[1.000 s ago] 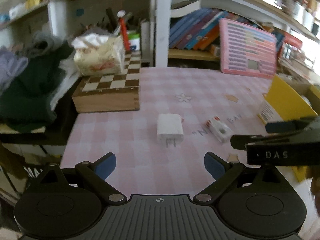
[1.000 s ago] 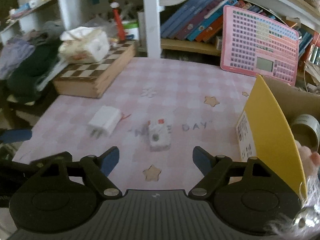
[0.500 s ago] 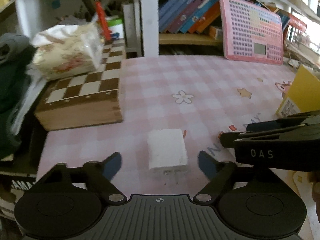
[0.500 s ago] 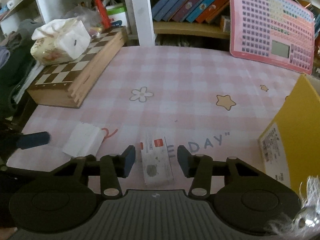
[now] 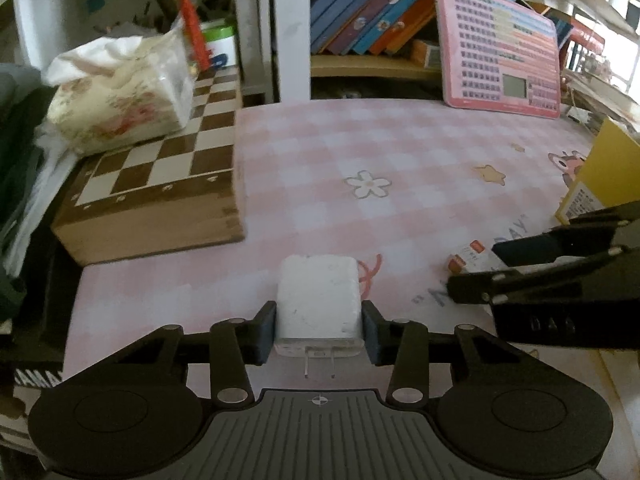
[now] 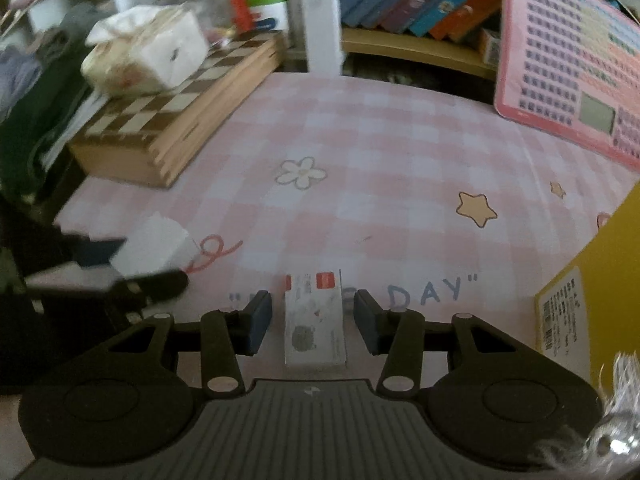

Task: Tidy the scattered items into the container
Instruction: 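Close the right tool on the small card box while the left tool grasps the white charger, then carry the card box and white charger up toward the yellow box with both tools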

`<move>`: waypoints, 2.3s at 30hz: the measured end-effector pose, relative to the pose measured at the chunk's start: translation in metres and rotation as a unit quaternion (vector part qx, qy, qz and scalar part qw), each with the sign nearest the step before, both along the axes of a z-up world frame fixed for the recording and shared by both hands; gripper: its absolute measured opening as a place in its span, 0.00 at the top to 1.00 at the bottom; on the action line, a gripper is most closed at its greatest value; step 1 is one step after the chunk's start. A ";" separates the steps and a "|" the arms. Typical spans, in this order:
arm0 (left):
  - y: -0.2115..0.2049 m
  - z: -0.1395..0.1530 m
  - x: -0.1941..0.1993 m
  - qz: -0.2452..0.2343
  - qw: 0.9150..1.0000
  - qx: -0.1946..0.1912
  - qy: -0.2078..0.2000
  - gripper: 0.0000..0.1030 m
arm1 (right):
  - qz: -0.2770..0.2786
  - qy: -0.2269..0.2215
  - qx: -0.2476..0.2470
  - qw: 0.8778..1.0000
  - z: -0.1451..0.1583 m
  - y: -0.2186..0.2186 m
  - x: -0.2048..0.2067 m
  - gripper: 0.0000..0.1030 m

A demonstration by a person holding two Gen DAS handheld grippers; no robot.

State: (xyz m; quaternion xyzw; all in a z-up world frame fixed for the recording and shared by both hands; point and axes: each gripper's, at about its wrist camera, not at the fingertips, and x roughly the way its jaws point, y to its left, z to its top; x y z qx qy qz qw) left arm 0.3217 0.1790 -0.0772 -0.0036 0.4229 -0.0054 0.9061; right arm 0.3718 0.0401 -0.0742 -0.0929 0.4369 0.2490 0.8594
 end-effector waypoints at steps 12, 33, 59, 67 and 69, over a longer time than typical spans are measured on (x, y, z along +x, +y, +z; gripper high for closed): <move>0.012 0.019 -0.016 0.029 0.997 -0.068 -0.006 0.60 | 0.024 -0.022 0.014 0.999 0.011 0.006 -0.008 0.73; -0.006 0.059 -0.107 -0.008 0.996 -0.080 -0.029 0.60 | 0.042 -0.046 0.048 0.997 0.059 -0.031 -0.083 0.73; -0.052 0.101 -0.243 -0.080 0.989 -0.115 -0.052 0.60 | -0.002 -0.057 0.082 0.995 0.103 -0.105 -0.240 0.73; -0.068 0.100 -0.252 -0.118 0.985 -0.119 -0.047 0.60 | -0.040 -0.054 0.080 0.995 0.100 -0.126 -0.266 0.73; -0.073 0.100 -0.252 -0.127 0.984 -0.119 -0.047 0.60 | -0.051 -0.054 0.080 0.994 0.101 -0.131 -0.269 0.73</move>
